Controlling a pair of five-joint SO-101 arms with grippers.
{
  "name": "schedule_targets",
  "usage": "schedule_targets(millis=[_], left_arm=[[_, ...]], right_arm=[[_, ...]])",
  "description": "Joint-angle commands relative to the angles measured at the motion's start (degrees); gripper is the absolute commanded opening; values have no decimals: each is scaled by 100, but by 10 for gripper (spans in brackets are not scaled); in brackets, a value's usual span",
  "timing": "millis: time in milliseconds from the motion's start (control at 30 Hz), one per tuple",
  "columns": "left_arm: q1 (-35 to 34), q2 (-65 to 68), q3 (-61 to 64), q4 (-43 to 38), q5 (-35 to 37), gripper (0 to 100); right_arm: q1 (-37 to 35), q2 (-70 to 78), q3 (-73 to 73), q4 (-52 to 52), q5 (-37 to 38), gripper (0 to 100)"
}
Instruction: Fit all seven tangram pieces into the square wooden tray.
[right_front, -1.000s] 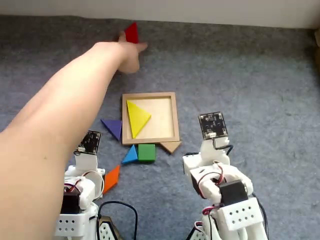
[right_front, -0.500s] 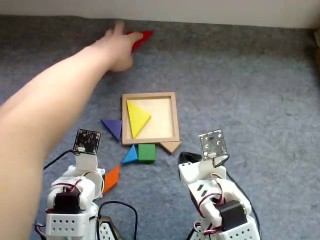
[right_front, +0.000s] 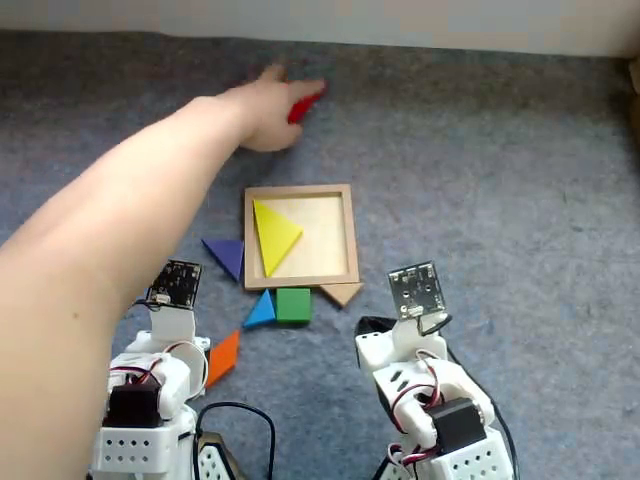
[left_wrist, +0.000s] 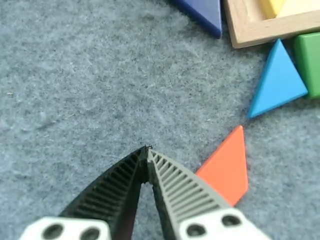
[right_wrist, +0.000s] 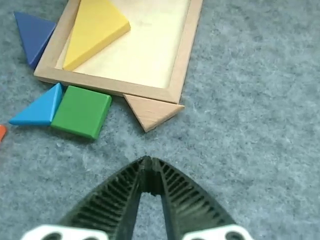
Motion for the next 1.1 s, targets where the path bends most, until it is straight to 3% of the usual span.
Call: schedule_targets(millis=[0,467,800,1067], left_arm=[[-48,-233,110,35,-26,7],[-48,-233,110,35,-26,7],[-48,-233,110,35,-26,7],[-48,-233,110,35,-26,7]], right_arm=[[-40,-57,-22,13,-44,15],[-40,-66,-752,-286,-53,15],[382,-57,-673,-892,-44,15],[444,-48,-453,-813,149,15]])
